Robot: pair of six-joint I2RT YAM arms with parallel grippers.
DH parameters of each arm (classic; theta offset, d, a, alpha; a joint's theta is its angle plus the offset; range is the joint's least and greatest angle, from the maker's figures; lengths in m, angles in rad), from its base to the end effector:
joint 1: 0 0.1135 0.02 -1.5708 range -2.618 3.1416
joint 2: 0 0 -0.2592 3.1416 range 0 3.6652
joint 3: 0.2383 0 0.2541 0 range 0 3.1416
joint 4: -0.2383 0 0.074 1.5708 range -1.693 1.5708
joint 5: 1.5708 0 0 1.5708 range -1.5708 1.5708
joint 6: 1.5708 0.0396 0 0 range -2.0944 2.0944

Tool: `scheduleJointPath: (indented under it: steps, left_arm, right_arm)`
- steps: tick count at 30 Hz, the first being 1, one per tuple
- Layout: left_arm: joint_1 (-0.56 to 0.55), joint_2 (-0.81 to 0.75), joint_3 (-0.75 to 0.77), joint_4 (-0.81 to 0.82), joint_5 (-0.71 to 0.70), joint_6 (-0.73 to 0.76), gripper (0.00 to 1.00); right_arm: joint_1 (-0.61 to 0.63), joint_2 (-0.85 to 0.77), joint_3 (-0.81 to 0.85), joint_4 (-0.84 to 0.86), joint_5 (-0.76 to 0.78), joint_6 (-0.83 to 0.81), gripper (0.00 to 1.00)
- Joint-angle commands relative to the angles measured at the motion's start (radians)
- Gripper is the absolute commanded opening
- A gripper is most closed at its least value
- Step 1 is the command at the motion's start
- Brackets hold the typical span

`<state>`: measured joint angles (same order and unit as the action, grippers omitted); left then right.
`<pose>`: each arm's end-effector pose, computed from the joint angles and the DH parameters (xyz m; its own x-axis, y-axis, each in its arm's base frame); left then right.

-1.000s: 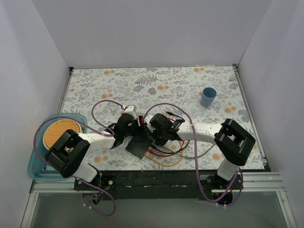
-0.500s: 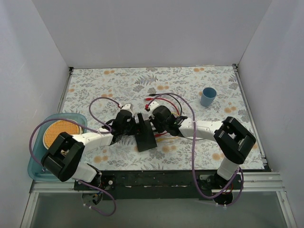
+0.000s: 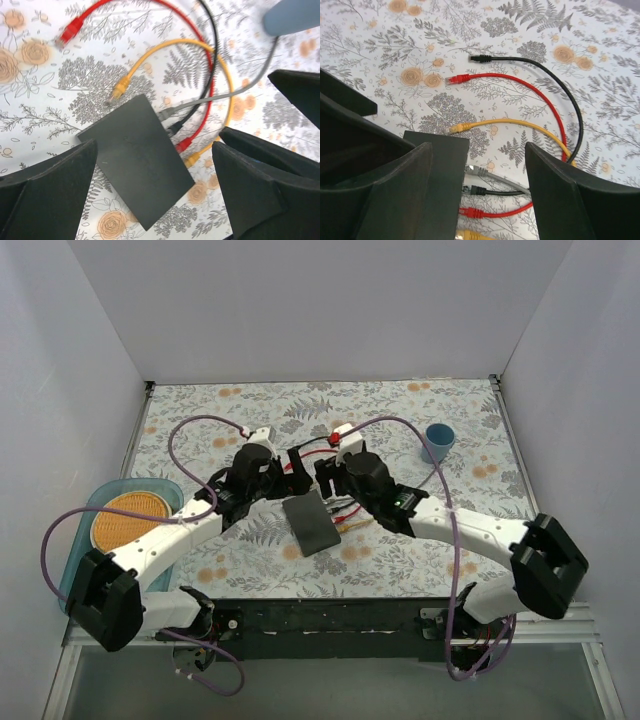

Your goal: Insert the plug into the switch port

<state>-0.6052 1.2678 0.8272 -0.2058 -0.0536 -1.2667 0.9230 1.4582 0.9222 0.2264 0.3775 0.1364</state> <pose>0.2333 -0.1588 0.2414 -0.6568 -0.7041 -0.2698 -0.3130 0.5801 -0.7520 0.2164 0.2618 0.2628 -0.2541 -0.1263 -0.9589 -0.4995 0.8661 0.0183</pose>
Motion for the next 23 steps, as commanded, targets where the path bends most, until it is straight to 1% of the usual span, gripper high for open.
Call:
scheduleJointPath:
  steps: [1, 4, 5, 6, 7, 12, 16, 19, 21, 23]
  left_arm:
    - [-0.002, -0.160, 0.013, -0.026, -0.005, 0.026, 0.98]
    - [-0.002, -0.258, -0.008, -0.021, -0.008, 0.029, 0.98]
    - [-0.002, -0.283, -0.014, -0.021, -0.011, 0.029, 0.98]
    - [-0.002, -0.301, -0.023, -0.023, -0.017, 0.032, 0.98]
    - [-0.004, -0.339, -0.028, -0.026, -0.028, 0.035, 0.98]
    - [-0.004, -0.412, -0.056, -0.030, -0.086, 0.030, 0.98]
    - [-0.004, -0.429, -0.066, -0.035, -0.135, 0.026, 0.98]
    - [-0.004, -0.424, -0.069, -0.034, -0.154, 0.026, 0.98]
    - [-0.004, -0.424, -0.077, -0.011, -0.131, 0.061, 0.98]
    - [-0.004, -0.430, -0.094, 0.005, -0.124, 0.075, 0.98]
  right_arm:
    - [0.010, -0.191, -0.058, -0.048, 0.084, 0.023, 0.82]
    - [0.010, -0.333, -0.091, -0.106, 0.110, 0.028, 0.86]
    - [0.010, -0.367, -0.104, -0.120, 0.124, 0.031, 0.94]
    - [0.010, -0.436, -0.112, -0.134, 0.127, 0.034, 0.97]
    - [0.010, -0.468, -0.121, -0.163, 0.129, 0.034, 0.98]
    - [0.010, -0.666, -0.190, -0.225, 0.139, 0.045, 0.99]
    - [0.010, -0.772, -0.233, -0.300, 0.169, 0.043, 0.98]
    - [0.010, -0.844, -0.285, -0.303, 0.199, 0.034, 0.98]
    - [0.010, -0.884, -0.316, -0.279, 0.257, 0.034, 0.98]
    - [0.010, -0.901, -0.358, -0.265, 0.291, 0.000, 0.98]
